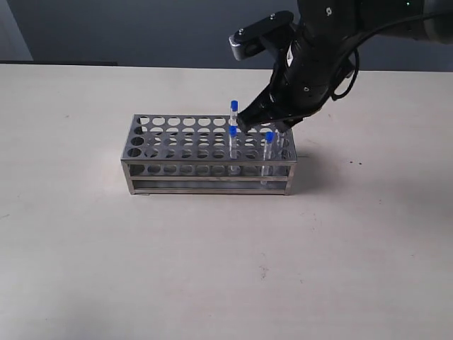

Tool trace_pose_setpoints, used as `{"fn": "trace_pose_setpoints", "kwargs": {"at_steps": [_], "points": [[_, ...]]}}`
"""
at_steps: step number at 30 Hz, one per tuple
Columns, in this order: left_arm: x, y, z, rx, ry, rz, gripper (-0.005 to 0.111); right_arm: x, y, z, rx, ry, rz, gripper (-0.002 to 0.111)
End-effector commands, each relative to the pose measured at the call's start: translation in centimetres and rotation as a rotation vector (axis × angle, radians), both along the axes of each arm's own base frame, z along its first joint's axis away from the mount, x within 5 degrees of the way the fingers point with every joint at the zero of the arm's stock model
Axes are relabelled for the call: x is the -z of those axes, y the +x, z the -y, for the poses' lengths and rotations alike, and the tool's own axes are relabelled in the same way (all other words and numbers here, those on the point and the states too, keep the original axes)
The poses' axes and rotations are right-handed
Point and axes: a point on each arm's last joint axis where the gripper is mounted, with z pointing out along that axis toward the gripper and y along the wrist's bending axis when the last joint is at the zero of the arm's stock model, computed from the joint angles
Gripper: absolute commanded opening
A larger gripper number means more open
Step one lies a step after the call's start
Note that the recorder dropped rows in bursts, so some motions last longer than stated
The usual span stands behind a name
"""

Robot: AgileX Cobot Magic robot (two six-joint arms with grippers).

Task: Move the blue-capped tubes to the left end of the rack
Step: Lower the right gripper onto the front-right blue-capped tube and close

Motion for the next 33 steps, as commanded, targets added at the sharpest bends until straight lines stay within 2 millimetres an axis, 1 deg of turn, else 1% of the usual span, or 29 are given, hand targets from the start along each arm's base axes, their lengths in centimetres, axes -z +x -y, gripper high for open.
{"fn": "trace_pose_setpoints", "kwargs": {"at_steps": [1, 6, 7, 9, 12, 13, 14, 16, 18, 21, 23, 29, 33], "points": [[0.0, 0.1, 0.0, 0.007, -0.007, 0.005, 0.0, -0.9, 0.1, -0.5, 0.006, 0.064, 0.03, 0.009], [0.0, 0.1, 0.0, 0.007, -0.007, 0.005, 0.0, -0.7, 0.1, -0.6, -0.002, 0.06, 0.028, 0.009], [0.0, 0.1, 0.0, 0.007, -0.007, 0.005, 0.0, -0.6, 0.1, -0.6, -0.008, 0.063, 0.026, 0.013], [0.0, 0.1, 0.0, 0.007, -0.007, 0.005, 0.0, -0.4, 0.1, -0.8, -0.032, 0.068, 0.018, 0.025], [0.0, 0.1, 0.0, 0.007, -0.007, 0.005, 0.0, 0.0, 0.4, -1.1, -0.042, 0.074, 0.024, 0.054], [0.0, 0.1, 0.0, 0.007, -0.007, 0.005, 0.0, 0.2, 0.4, -1.2, -0.043, 0.075, 0.025, 0.062], [0.0, 0.1, 0.0, 0.007, -0.007, 0.005, 0.0, 0.3, 0.5, -1.2, -0.036, 0.08, 0.025, 0.065], [0.0, 0.1, 0.0, 0.007, -0.007, 0.005, 0.0, 0.6, 0.6, -1.3, -0.018, 0.086, 0.021, 0.063], [0.0, 0.1, 0.0, 0.007, -0.007, 0.005, 0.0, 0.9, 0.7, -1.4, -0.019, 0.078, 0.016, 0.057], [0.0, 0.1, 0.0, 0.007, -0.007, 0.005, 0.0, 1.3, 0.8, -1.4, -0.019, 0.069, 0.007, 0.044], [0.0, 0.1, 0.0, 0.007, -0.007, 0.005, 0.0, 1.6, 0.9, -1.5, -0.022, 0.068, 0.012, 0.038], [0.0, 0.1, 0.0, 0.007, -0.007, 0.005, 0.0, 2.6, 1.4, -1.9, -0.028, 0.062, 0.017, 0.037], [0.0, 0.1, 0.0, 0.007, -0.007, 0.005, 0.0, 3.8, 1.6, -2.0, -0.028, 0.042, -0.004, 0.037]]}}
